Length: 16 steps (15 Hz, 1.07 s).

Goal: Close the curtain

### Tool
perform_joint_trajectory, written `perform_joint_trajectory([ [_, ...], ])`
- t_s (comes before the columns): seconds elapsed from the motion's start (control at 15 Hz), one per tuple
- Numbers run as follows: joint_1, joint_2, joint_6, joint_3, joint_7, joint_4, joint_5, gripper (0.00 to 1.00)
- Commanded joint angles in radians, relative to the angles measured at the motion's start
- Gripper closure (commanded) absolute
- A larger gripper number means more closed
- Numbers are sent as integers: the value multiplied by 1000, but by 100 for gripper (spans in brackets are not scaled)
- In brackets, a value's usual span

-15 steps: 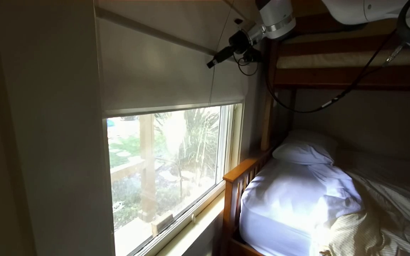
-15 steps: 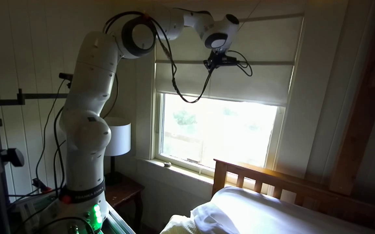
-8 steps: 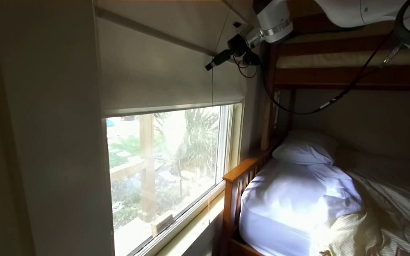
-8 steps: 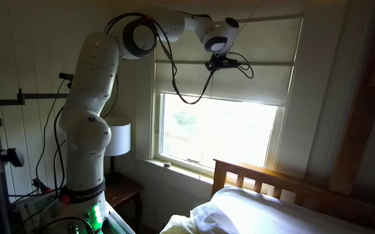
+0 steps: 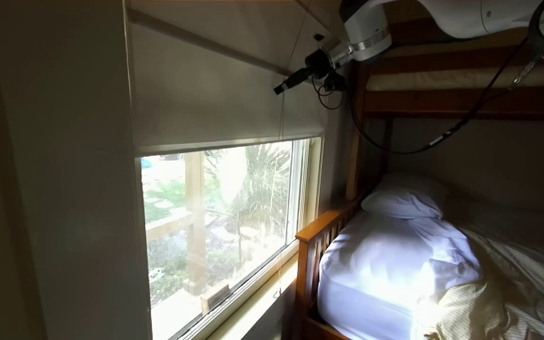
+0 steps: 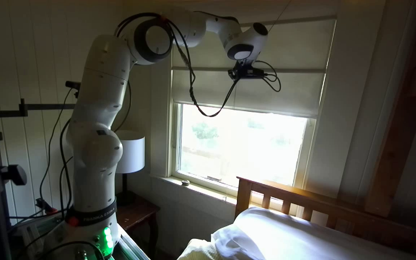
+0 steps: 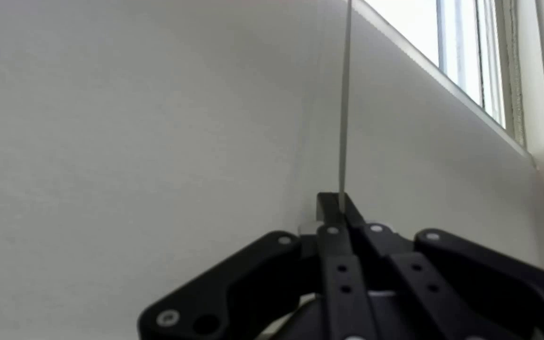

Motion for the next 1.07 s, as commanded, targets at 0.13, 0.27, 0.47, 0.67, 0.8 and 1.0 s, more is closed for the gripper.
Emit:
perform_joint_trajectory([
  [0.13,8,-41,6,-6,-1,-43,-31,100],
  [0.27,10,-110,18,-13,-10,-123,-68,100],
  [0.47,7,-196,17,-23,6,-223,-125,100],
  [0.67,19,-278,244,-15,-18,-336,-113,100],
  [0.8,22,-304,394,6,-45,-368,-99,100],
  [1.0,53,-337,638,33,-61,-412,-100,100],
])
